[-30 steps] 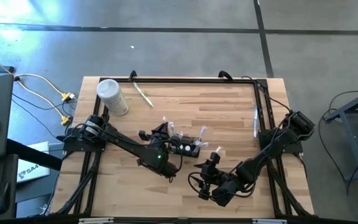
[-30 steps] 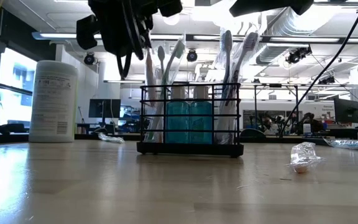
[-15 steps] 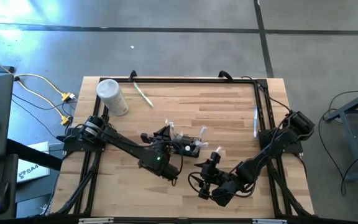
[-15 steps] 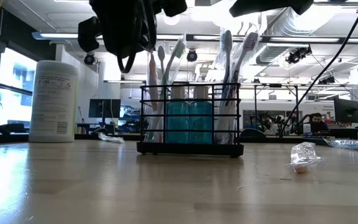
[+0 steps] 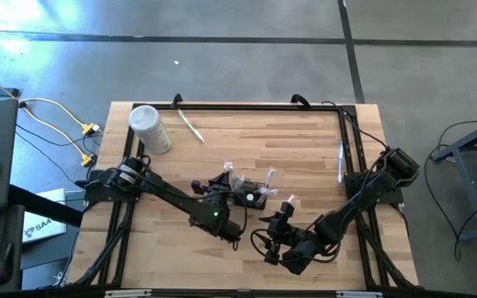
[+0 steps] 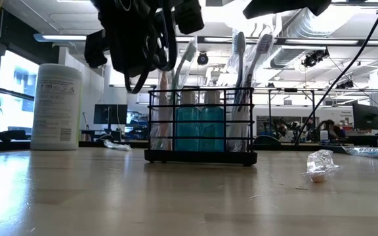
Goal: Pick & Place toothbrushing station
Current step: Put the left orange toothbrush into the mesh organizer
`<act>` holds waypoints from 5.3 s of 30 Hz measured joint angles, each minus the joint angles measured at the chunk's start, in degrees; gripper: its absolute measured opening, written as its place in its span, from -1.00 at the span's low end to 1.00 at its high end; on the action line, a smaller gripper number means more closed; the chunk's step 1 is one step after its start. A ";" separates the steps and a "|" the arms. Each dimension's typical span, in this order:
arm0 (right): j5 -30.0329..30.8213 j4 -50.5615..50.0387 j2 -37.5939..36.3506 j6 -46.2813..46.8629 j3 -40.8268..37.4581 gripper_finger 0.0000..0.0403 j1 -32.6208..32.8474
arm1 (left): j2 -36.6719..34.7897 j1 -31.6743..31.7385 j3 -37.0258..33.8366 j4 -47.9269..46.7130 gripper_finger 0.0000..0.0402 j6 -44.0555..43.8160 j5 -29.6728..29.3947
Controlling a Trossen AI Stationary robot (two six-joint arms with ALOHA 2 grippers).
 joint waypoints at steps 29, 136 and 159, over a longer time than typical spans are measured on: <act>-0.02 -0.08 0.00 0.22 -0.02 0.01 0.04 | -0.07 0.87 0.04 -2.61 -0.98 -5.91 -1.29; 0.41 -0.43 0.00 0.79 -0.04 0.01 1.88 | 4.64 -0.79 0.62 -13.32 -0.98 -19.73 -3.53; 0.44 0.06 1.92 0.44 -0.11 0.01 1.73 | 4.68 -1.09 1.81 -13.98 -0.98 -21.09 -5.39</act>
